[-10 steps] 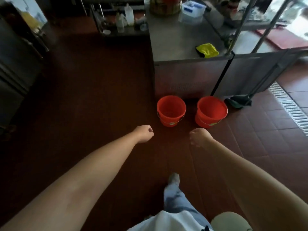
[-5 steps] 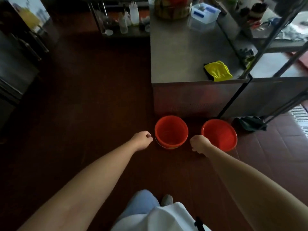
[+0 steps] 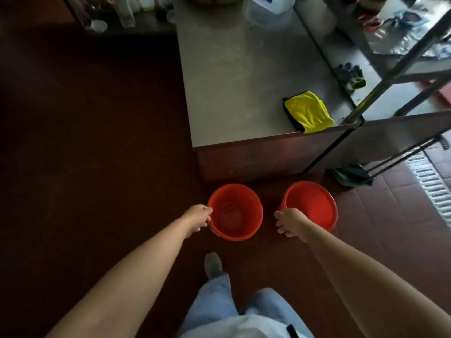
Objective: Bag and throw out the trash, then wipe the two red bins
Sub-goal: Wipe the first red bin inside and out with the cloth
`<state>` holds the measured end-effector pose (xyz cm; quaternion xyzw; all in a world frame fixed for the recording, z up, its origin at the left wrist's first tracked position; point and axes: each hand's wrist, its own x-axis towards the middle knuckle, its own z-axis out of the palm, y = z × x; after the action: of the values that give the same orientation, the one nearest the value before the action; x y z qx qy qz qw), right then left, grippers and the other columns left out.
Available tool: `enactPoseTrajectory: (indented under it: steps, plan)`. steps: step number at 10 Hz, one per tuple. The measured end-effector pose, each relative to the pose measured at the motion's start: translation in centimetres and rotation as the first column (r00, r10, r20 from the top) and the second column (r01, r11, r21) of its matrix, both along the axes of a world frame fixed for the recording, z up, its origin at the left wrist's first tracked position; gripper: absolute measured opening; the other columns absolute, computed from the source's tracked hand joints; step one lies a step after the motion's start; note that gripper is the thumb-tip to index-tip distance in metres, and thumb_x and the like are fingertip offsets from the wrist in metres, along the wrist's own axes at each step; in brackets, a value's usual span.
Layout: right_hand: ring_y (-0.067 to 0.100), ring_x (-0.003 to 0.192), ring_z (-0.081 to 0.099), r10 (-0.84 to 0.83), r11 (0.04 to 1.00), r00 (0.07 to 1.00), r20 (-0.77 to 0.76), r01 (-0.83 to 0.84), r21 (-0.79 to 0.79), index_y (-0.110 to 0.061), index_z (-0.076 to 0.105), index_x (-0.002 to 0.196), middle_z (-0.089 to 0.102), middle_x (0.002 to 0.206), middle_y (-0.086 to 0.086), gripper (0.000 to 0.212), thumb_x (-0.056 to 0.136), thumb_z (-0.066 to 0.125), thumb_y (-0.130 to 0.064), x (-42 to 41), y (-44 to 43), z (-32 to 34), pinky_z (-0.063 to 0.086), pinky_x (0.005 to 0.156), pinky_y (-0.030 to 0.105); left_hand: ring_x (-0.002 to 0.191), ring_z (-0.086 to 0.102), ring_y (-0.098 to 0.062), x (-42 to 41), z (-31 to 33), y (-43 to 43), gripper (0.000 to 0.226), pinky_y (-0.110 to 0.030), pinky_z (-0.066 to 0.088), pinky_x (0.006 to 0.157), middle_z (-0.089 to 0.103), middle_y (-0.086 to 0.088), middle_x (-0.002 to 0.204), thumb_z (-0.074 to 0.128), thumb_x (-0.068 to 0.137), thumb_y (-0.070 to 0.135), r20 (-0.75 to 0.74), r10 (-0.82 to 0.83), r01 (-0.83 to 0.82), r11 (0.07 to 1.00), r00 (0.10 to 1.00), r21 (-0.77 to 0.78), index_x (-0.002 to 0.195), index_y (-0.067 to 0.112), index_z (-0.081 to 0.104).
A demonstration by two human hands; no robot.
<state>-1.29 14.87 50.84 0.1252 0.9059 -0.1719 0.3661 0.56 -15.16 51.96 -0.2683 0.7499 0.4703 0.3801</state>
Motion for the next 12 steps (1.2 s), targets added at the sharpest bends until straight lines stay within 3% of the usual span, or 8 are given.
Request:
enactPoseTrajectory:
  steps: [1, 2, 3, 5, 6, 8, 10, 12]
  plan:
    - [0.032, 0.087, 0.070, -0.555, 0.763, 0.811, 0.187, 0.586, -0.273, -0.005, 0.065, 0.122, 0.071, 0.118, 0.019, 0.045, 0.104, 0.049, -0.043, -4.3, 0.4, -0.9, 0.054, 0.079, 0.042, 0.113, 0.060, -0.024, -5.1, -3.4, -0.8, 0.018, -0.043, 0.043, 0.100, 0.063, -0.003, 0.115, 0.045, 0.105, 0.034, 0.102, 0.105, -0.113, 0.990, 0.989, 0.082, 0.116, 0.022, 0.053]
    - [0.026, 0.095, 0.072, -0.579, 0.712, 0.755, 0.309, 0.653, -0.259, -0.015, 0.064, 0.114, 0.072, 0.107, 0.009, 0.047, 0.105, 0.038, -0.054, -7.7, 0.8, -3.5, 0.056, 0.079, 0.037, 0.112, 0.061, -0.026, -7.6, -6.0, -1.2, 0.021, -0.043, 0.043, 0.098, 0.064, -0.004, 0.113, 0.049, 0.103, 0.033, 0.164, 0.205, -0.226, 0.967, 0.965, 0.120, 0.114, 0.019, 0.059]
    - [0.024, 0.093, 0.072, -0.590, 0.685, 0.737, 0.329, 0.673, -0.279, -0.016, 0.063, 0.114, 0.072, 0.104, 0.008, 0.052, 0.105, 0.032, -0.056, -11.0, 1.7, -8.1, 0.056, 0.080, 0.037, 0.112, 0.062, -0.025, -10.3, -9.8, -1.3, 0.030, -0.045, 0.044, 0.101, 0.066, -0.005, 0.116, 0.045, 0.105, 0.036, 0.210, 0.256, -0.284, 0.951, 0.944, 0.118, 0.122, 0.016, 0.060]
    - [0.027, 0.096, 0.072, -0.617, 0.621, 0.675, 0.405, 0.734, -0.276, -0.015, 0.065, 0.113, 0.073, 0.105, 0.010, 0.061, 0.103, 0.029, -0.063, -14.7, 3.0, -19.0, 0.054, 0.078, 0.038, 0.108, 0.066, -0.023, -13.1, -19.8, -2.6, 0.049, -0.044, 0.049, 0.089, 0.072, -0.002, 0.114, 0.039, 0.101, 0.061, 0.311, 0.356, -0.397, 0.915, 0.881, 0.077, 0.119, 0.024, 0.065]
    - [0.028, 0.097, 0.073, -0.654, 0.568, 0.612, 0.445, 0.786, -0.246, -0.017, 0.067, 0.108, 0.075, 0.103, 0.010, 0.066, 0.100, 0.027, -0.069, -15.7, 3.8, -24.5, 0.054, 0.085, 0.042, 0.110, 0.066, -0.024, -13.9, -25.3, -3.1, 0.060, -0.046, 0.050, 0.089, 0.072, -0.001, 0.114, 0.034, 0.095, 0.073, 0.366, 0.387, -0.441, 0.895, 0.846, 0.072, 0.119, 0.027, 0.065]
    - [0.028, 0.100, 0.071, -0.698, 0.496, 0.540, 0.470, 0.838, -0.227, -0.016, 0.067, 0.112, 0.074, 0.106, 0.011, 0.068, 0.100, 0.027, -0.069, -17.2, 5.3, -35.3, 0.053, 0.087, 0.045, 0.104, 0.068, -0.025, -14.9, -36.1, -2.6, 0.064, -0.049, 0.051, 0.090, 0.073, -0.004, 0.111, 0.031, 0.096, 0.074, 0.333, 0.503, -0.527, 0.849, 0.798, -0.019, 0.114, 0.025, 0.069]
    - [0.027, 0.108, 0.066, -0.735, 0.461, 0.517, 0.439, 0.856, -0.235, -0.014, 0.063, 0.128, 0.068, 0.120, 0.013, 0.073, 0.100, 0.024, -0.069, -17.2, 6.9, -45.5, 0.050, 0.093, 0.046, 0.108, 0.062, -0.026, -14.9, -45.5, -2.1, 0.073, -0.054, 0.041, 0.103, 0.068, -0.004, 0.114, 0.020, 0.095, 0.077, 0.272, 0.542, -0.545, 0.836, 0.795, -0.073, 0.118, 0.027, 0.066]
    - [0.029, 0.116, 0.061, -0.775, 0.428, 0.507, 0.376, 0.860, -0.277, -0.017, 0.060, 0.134, 0.061, 0.135, 0.016, 0.073, 0.099, 0.024, -0.071, -16.9, 8.0, -50.9, 0.047, 0.101, 0.050, 0.120, 0.056, -0.027, -15.8, -50.6, -2.0, 0.070, -0.053, 0.038, 0.106, 0.061, -0.005, 0.133, 0.019, 0.097, 0.074, 0.171, 0.548, -0.534, 0.837, 0.819, -0.120, 0.133, 0.031, 0.061]
